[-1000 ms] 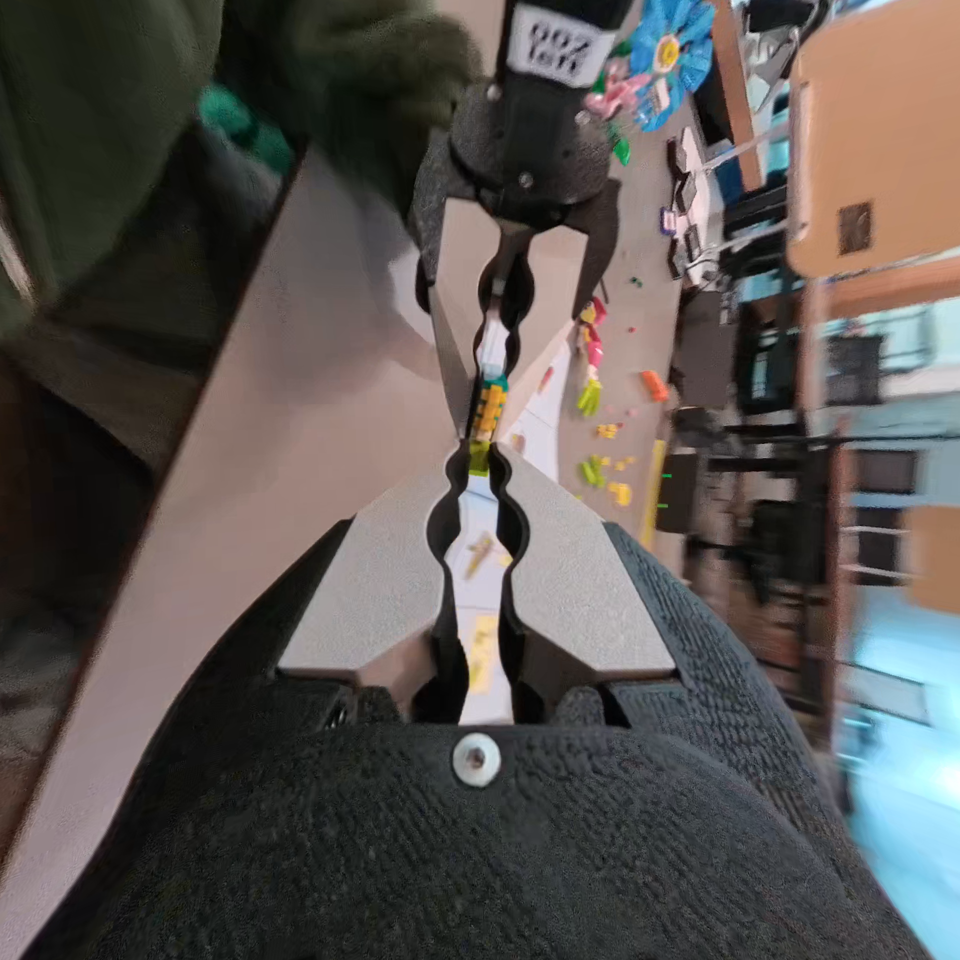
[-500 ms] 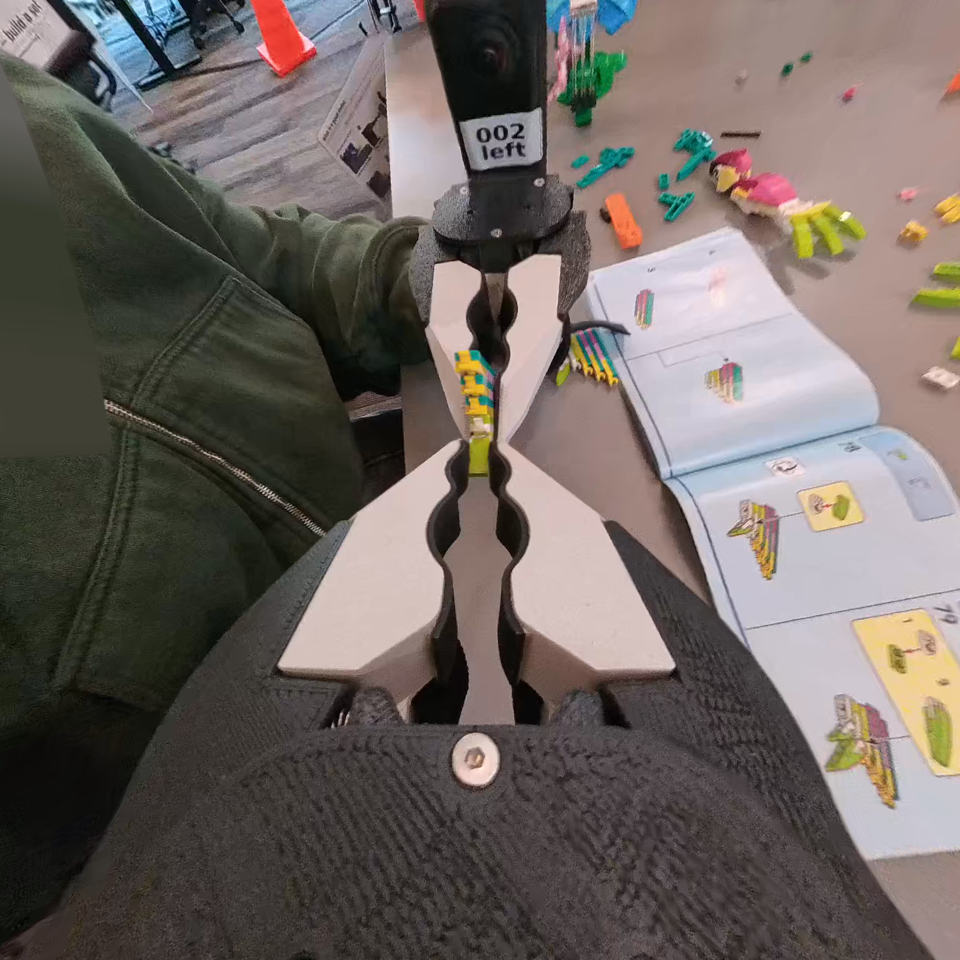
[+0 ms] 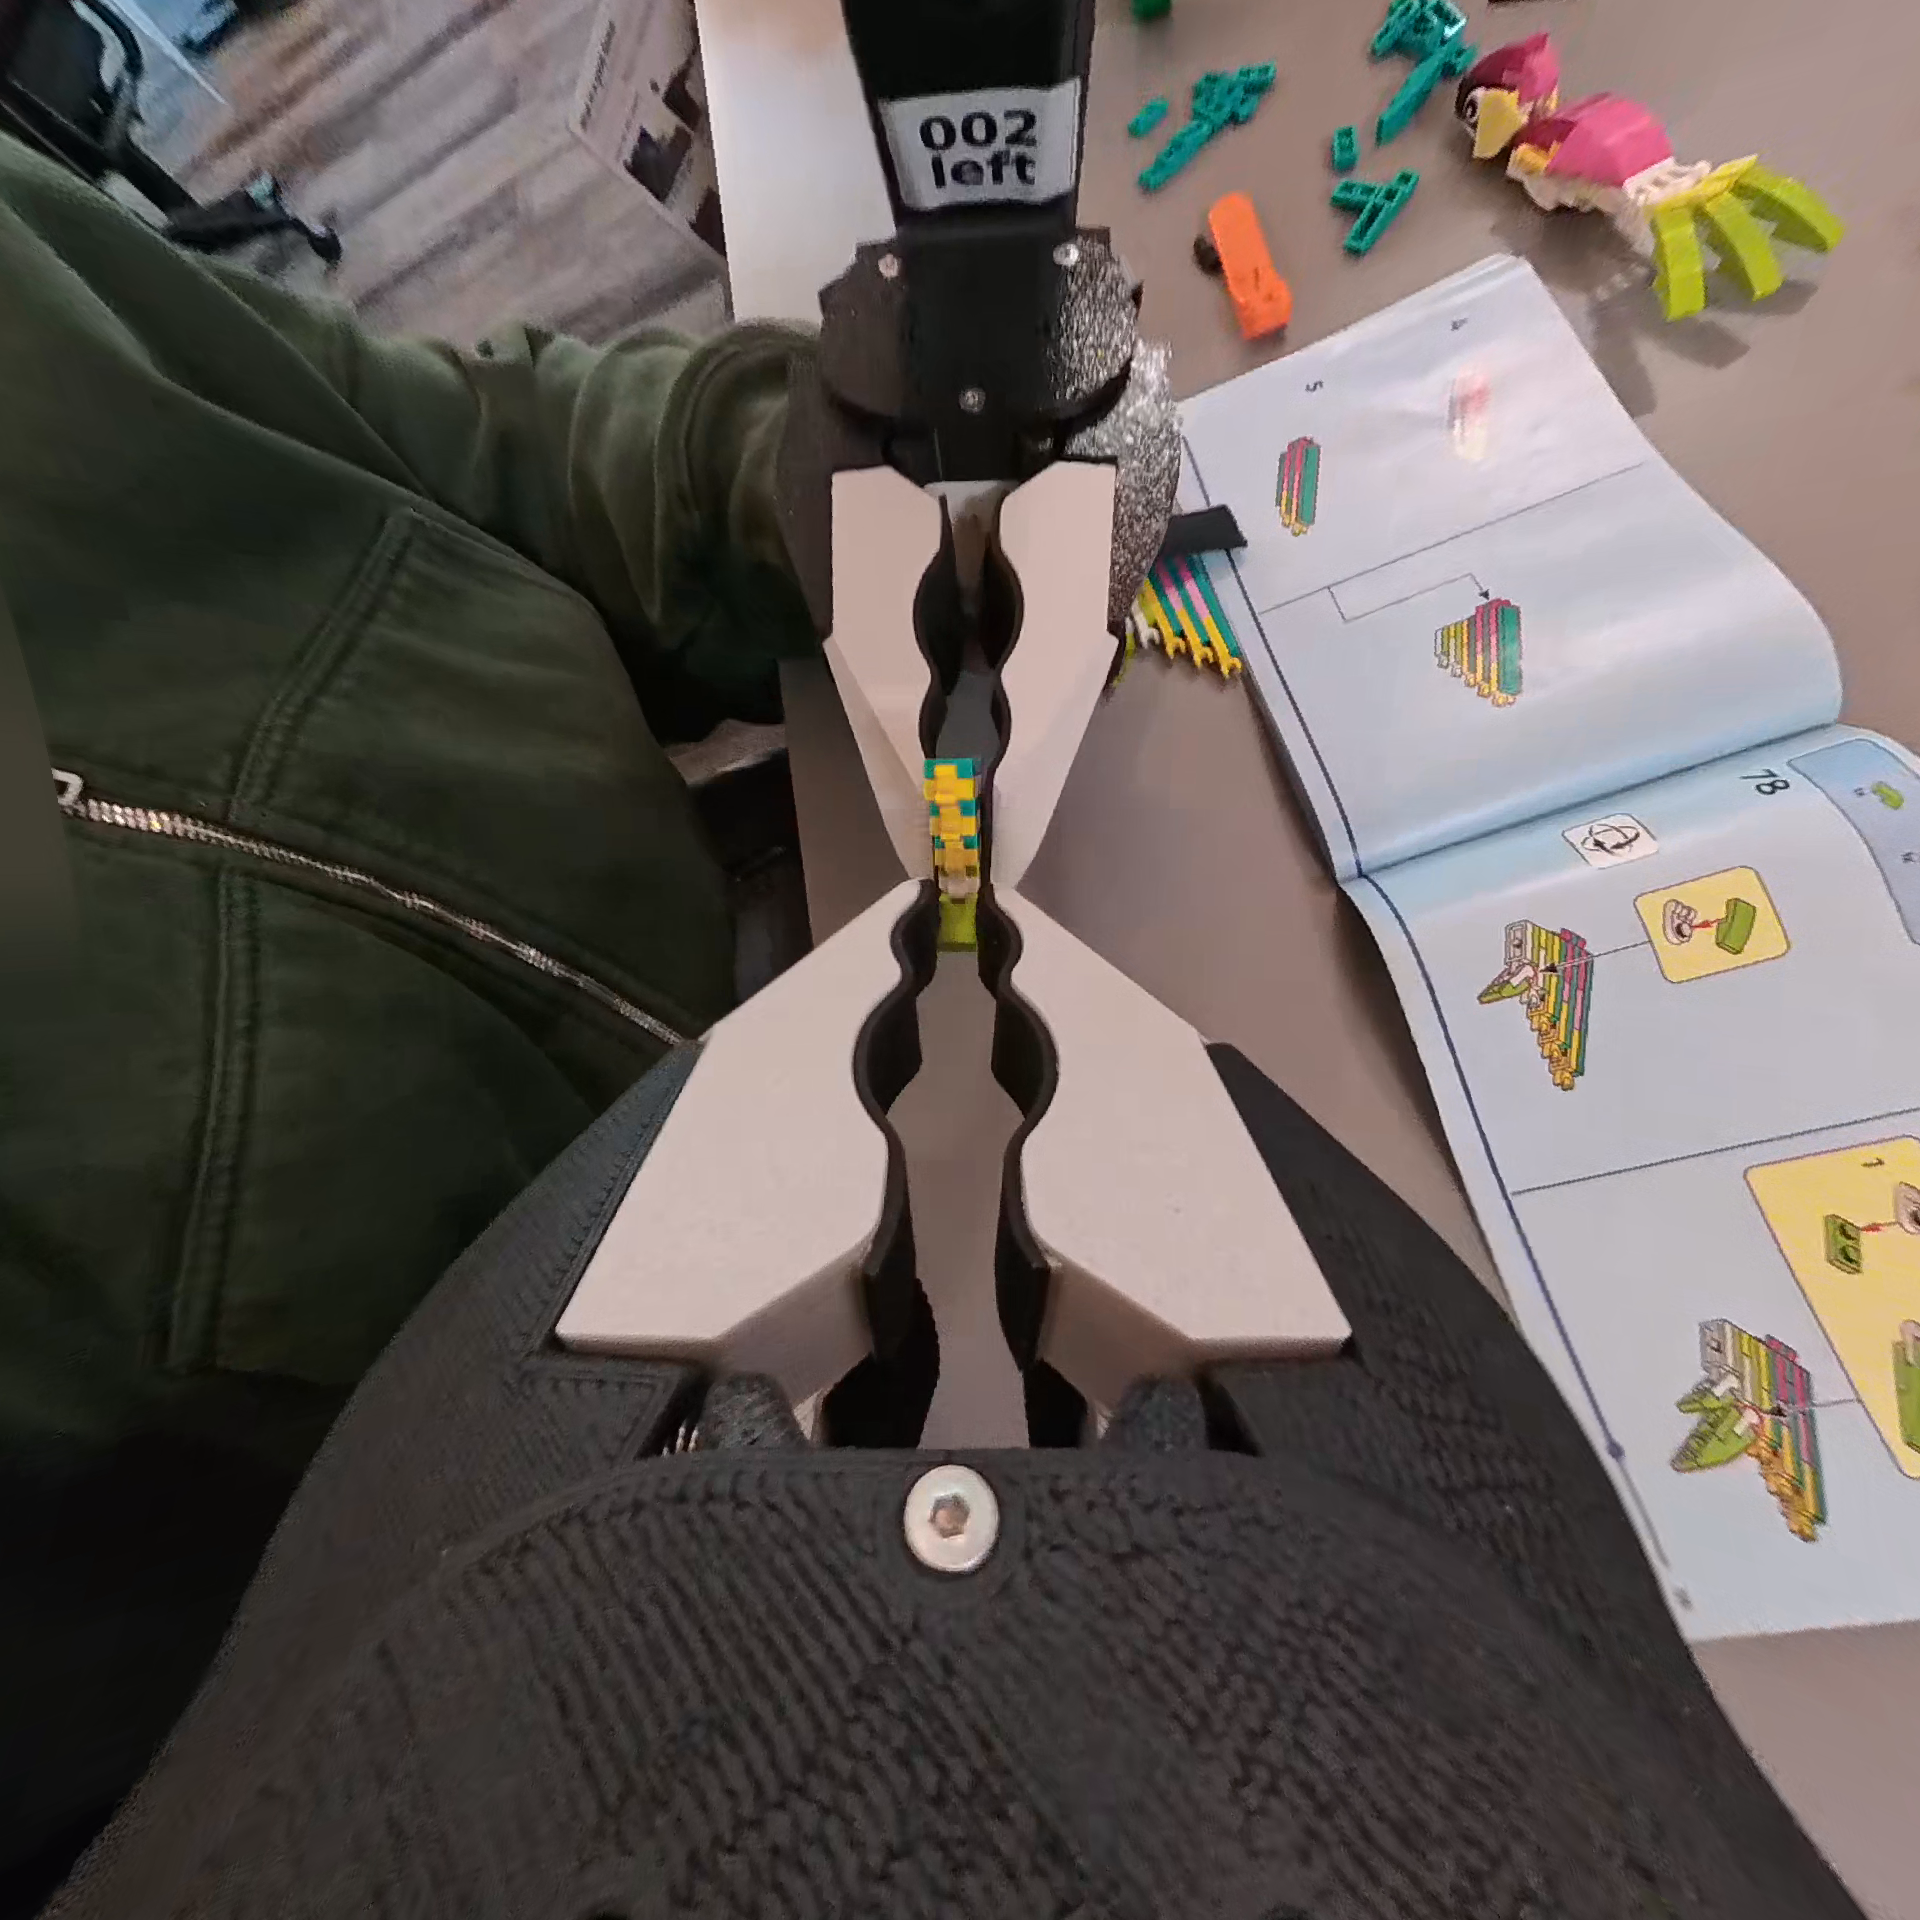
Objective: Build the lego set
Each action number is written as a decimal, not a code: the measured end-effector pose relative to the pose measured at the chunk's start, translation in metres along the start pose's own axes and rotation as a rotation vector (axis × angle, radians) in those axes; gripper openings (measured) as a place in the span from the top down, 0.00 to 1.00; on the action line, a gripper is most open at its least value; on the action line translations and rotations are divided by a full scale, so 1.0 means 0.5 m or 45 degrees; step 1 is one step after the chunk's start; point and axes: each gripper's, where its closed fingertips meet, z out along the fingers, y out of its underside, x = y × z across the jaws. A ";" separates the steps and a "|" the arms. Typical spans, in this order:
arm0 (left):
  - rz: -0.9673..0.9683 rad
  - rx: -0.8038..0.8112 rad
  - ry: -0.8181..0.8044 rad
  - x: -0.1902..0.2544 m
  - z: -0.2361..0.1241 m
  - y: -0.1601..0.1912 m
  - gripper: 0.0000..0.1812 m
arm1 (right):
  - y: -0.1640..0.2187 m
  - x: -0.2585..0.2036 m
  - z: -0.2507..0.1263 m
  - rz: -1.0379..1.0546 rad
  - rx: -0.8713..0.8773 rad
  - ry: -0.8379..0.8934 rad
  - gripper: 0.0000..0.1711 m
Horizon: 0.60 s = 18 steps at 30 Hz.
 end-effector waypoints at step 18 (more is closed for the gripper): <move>-0.193 0.048 -0.015 -0.024 -0.004 0.001 0.97 | -0.024 0.026 -0.007 0.191 0.268 -0.034 0.86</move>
